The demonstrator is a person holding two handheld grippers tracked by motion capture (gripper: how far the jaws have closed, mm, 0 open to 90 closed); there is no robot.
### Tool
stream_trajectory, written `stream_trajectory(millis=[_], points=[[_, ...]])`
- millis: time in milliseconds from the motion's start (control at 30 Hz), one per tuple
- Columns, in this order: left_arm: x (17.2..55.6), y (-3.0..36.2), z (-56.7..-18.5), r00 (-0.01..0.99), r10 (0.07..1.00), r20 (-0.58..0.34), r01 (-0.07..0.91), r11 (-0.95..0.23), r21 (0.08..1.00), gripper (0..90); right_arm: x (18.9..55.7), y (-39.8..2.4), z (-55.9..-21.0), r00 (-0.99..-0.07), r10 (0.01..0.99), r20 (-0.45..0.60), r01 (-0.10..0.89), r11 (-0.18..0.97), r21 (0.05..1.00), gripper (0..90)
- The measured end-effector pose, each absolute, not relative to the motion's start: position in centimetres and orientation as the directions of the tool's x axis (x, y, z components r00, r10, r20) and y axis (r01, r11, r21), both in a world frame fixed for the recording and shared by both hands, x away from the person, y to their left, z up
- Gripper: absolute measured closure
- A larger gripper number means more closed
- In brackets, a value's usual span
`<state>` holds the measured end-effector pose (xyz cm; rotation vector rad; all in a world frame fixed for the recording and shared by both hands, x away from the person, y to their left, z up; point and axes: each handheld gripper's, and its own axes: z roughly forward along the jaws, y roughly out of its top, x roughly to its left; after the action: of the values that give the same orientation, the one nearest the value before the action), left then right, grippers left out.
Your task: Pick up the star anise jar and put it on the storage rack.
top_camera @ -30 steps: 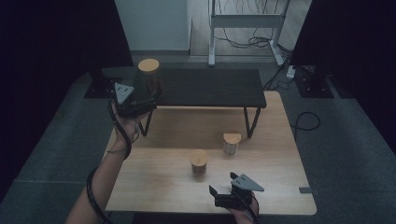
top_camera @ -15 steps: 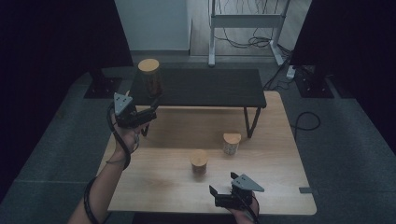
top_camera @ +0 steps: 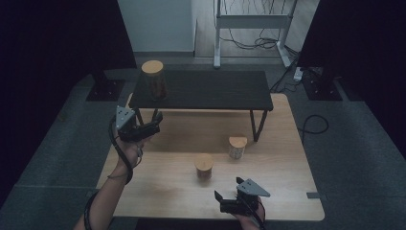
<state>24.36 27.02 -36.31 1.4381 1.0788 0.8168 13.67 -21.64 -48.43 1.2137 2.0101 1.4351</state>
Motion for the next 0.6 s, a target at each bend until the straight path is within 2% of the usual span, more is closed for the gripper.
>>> stream_trajectory(millis=[600], points=[[22.1, 27.5, -39.8, 0.371, 0.920, -0.126, 0.223, 0.043, 0.974, 6.5, 13.8, -21.6, -48.5, -0.550, 0.820, 0.161, 0.426, 0.109, 0.898, 0.5]])
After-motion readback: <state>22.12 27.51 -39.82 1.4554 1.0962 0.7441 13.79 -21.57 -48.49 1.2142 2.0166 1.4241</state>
